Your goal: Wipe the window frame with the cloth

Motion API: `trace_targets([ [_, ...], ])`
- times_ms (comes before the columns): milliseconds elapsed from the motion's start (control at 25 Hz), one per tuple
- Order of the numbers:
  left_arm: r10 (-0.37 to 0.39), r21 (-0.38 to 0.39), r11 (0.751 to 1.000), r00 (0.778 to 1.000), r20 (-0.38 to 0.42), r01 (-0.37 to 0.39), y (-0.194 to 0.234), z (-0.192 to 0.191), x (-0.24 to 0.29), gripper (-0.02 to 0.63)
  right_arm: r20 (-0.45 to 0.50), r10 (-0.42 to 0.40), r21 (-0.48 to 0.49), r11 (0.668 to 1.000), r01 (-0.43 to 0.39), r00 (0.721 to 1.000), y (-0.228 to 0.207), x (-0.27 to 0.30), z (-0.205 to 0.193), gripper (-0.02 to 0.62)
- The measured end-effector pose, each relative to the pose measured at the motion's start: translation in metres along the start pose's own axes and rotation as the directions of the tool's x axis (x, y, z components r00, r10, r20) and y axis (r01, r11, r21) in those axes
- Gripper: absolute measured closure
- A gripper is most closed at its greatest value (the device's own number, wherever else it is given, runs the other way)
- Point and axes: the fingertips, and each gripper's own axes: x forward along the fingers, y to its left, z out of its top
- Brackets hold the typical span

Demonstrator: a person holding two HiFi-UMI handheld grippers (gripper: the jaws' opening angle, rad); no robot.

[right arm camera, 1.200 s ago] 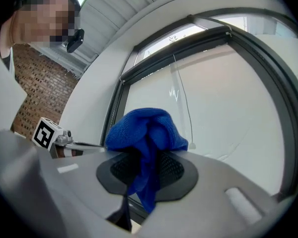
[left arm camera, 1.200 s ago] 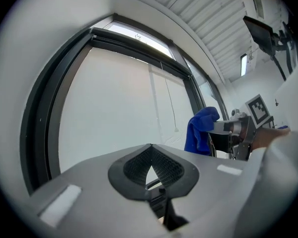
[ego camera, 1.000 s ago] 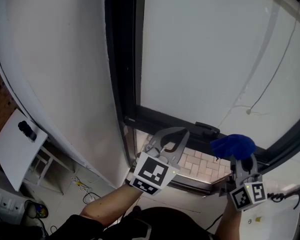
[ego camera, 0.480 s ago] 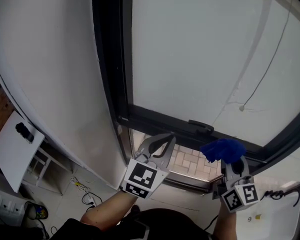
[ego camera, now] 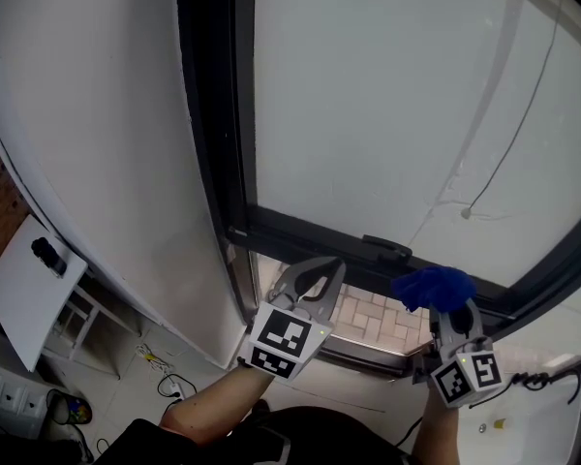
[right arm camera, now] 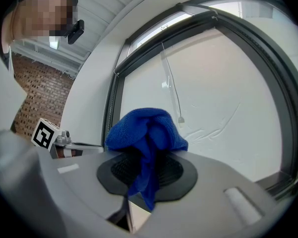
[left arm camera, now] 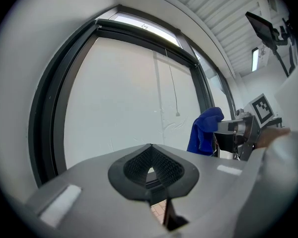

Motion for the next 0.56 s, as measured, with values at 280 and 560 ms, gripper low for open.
trace_targets([
  [280,-0.001,-0.012,1.0,1.0,-0.003,0.001,0.0,0.0,0.01,0.612,0.004,0.002,-0.006,1.0,-0.002,1.0,-0.002,0.008,0.005,0.518],
  [560,0.01,-0.014,1.0,1.0,-0.011,-0.011,0.001,-0.003,0.011,0.612,-0.001,0.005,-0.007,1.0,-0.005,1.0,-0.002,0.012,0.005,0.518],
])
